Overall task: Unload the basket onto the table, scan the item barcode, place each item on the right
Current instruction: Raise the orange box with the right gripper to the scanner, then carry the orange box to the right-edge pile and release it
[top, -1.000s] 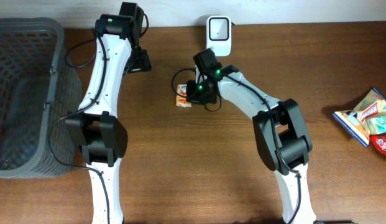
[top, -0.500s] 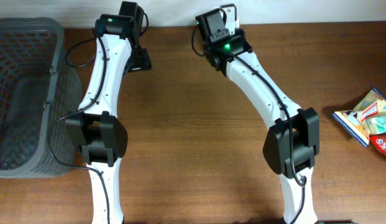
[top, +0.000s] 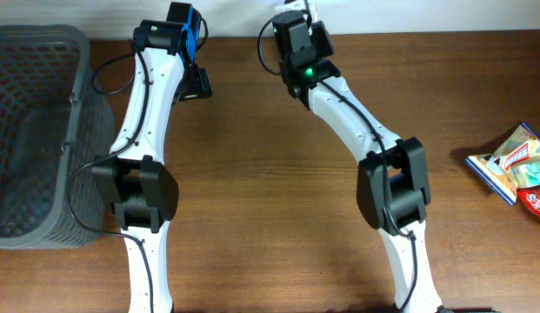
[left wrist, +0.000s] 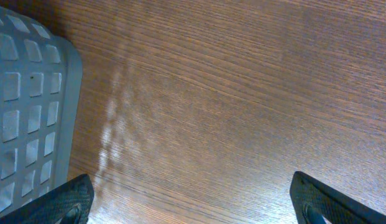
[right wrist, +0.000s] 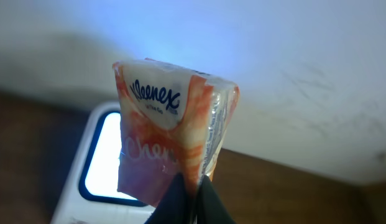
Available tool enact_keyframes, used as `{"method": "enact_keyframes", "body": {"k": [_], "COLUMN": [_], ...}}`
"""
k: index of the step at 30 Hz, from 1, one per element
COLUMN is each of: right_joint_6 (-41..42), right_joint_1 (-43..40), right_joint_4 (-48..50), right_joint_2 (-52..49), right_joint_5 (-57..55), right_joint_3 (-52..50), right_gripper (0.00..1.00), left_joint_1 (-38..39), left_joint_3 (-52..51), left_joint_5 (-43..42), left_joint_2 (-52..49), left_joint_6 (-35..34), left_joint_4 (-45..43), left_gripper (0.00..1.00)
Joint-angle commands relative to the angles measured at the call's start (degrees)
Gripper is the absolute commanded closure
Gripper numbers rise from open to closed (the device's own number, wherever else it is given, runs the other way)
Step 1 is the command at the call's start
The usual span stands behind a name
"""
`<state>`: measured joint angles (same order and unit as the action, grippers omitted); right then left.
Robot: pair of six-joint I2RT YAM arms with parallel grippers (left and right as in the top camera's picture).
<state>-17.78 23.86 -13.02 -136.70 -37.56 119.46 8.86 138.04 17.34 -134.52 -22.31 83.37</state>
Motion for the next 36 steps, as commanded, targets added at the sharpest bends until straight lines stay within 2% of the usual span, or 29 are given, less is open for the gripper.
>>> {"method": "enact_keyframes", "body": {"k": [1,3,13,18,23,28,32,36], "right_joint_6": [-15.43,-17.62,-17.51,-13.20,-11.65,4.33,18.73,33.99], "right_joint_1": [-0.94,-1.03,-1.01,-1.01,-1.18,-5.01,-13.00,-26.43], "right_joint_4": [0.85,0.81,0.66,0.85,-8.57,-19.28,-32.35,-48.48], "right_joint_2": [-2.40,-2.64,-2.64,-1.73,2.95,11.82,18.91,20.94], "right_joint_5": [0.28,0.26,-1.09,-9.20,-10.29,-12.59,-11.69,-0.13], "right_joint_3": [0.70,0.70,0.70,0.87,0.87,0.87,0.87,0.81], "right_gripper": [0.96,0.96,0.96,0.96,0.96,0.96,0.96,0.96], "left_joint_1": [-0.31,-0.31,-0.31,-0.31,-0.31,-0.31,-0.31,-0.31], "left_joint_3": [-0.22,-0.22,-0.22,-0.22,-0.22,-0.22,-0.22,-0.22], "left_joint_5": [-0.20,-0.22,-0.22,-0.22,-0.66,-1.55,-3.28,-4.52], "left_joint_2": [0.39,0.39,0.39,0.39,0.39,0.39,0.39,0.39], "left_joint_6": [-0.20,-0.20,-0.20,-0.20,-0.20,-0.20,-0.20,-0.20], "left_joint_4": [0.04,0.00,0.02,0.00,0.26,0.07,0.07,0.11], "left_gripper": [0.01,0.01,0.01,0.01,0.01,0.01,0.01,0.01]}}
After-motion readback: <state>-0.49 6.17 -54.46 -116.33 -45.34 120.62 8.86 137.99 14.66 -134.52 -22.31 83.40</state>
